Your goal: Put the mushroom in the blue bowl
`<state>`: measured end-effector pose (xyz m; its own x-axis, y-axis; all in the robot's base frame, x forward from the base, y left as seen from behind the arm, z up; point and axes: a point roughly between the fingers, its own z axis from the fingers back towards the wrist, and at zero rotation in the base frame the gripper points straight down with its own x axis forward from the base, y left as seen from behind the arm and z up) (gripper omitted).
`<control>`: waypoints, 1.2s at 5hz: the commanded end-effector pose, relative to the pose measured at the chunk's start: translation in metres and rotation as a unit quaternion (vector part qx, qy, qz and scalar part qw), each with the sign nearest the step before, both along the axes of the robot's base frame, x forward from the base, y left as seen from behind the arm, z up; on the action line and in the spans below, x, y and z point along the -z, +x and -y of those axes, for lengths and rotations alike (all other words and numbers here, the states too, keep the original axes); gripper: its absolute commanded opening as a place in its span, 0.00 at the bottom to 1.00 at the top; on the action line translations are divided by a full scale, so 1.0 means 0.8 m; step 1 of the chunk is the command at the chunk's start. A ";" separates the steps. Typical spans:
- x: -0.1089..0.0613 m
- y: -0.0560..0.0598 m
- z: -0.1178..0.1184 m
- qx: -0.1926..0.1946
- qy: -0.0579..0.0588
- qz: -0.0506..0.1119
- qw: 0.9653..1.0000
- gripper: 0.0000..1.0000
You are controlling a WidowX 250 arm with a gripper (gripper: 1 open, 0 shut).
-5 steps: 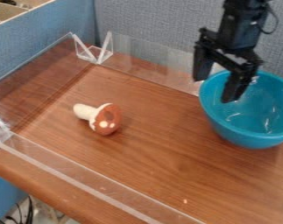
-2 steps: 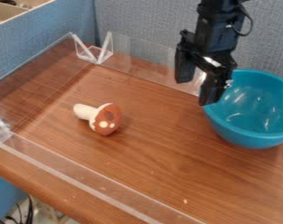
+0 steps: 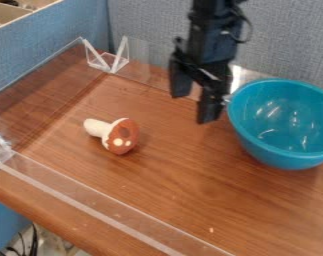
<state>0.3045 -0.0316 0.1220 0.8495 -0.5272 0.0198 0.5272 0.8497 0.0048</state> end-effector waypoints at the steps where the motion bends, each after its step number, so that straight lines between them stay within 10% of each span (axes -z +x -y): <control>1: -0.020 -0.008 -0.031 0.033 -0.002 0.033 0.999 1.00; 6: 0.042 -0.032 -0.116 0.134 0.024 0.007 0.991 1.00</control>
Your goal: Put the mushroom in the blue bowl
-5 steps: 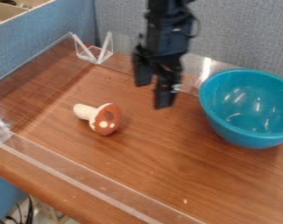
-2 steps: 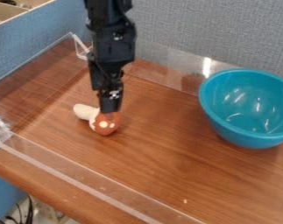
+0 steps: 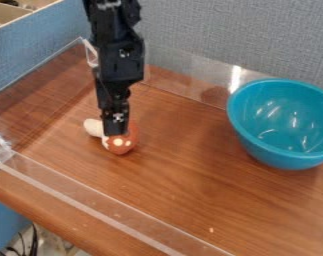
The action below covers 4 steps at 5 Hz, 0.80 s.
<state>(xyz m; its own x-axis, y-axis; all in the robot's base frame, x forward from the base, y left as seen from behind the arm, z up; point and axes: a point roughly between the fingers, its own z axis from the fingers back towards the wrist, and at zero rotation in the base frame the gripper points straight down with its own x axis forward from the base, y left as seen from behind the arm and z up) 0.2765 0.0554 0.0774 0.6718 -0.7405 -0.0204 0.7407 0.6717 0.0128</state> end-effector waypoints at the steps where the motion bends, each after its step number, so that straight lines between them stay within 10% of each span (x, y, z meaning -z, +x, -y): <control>1: 0.003 0.009 -0.011 0.022 0.008 0.015 1.000 1.00; 3: 0.023 0.006 0.000 0.038 0.011 0.004 0.999 1.00; 4: 0.027 0.007 0.005 0.039 0.010 0.005 0.999 0.00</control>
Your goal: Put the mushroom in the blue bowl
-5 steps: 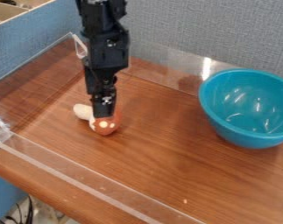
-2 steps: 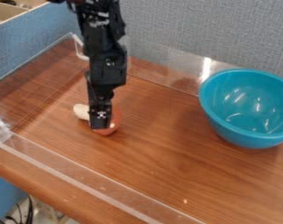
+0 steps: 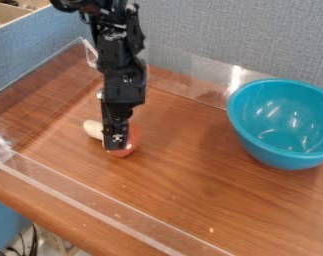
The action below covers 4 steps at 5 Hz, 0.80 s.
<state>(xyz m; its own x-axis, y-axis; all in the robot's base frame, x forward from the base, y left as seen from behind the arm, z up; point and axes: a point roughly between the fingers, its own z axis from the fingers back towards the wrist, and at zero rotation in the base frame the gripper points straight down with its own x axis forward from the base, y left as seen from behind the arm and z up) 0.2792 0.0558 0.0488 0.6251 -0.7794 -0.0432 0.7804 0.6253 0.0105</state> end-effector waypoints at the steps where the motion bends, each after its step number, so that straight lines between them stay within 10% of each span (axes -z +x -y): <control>1: 0.000 0.003 0.014 -0.009 0.000 0.013 1.000 0.00; 4: -0.023 0.013 0.005 -0.051 -0.009 0.032 0.998 0.00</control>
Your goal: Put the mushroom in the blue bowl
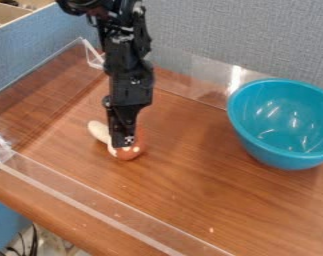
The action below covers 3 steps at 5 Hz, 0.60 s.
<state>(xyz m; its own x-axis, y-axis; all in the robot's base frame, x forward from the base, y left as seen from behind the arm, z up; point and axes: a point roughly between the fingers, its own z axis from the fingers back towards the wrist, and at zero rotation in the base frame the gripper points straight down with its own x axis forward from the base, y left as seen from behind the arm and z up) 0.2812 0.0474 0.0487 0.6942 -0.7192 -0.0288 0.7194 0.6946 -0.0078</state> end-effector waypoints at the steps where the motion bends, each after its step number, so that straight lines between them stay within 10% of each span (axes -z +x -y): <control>1: -0.031 0.015 -0.013 -0.013 0.002 0.040 0.999 0.00; 3: -0.048 0.013 -0.044 0.064 -0.006 0.058 0.996 0.00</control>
<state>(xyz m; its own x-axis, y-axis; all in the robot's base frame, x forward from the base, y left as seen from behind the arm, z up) 0.2828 0.0784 0.0624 0.5993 -0.8002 0.0233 0.8005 0.5993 -0.0085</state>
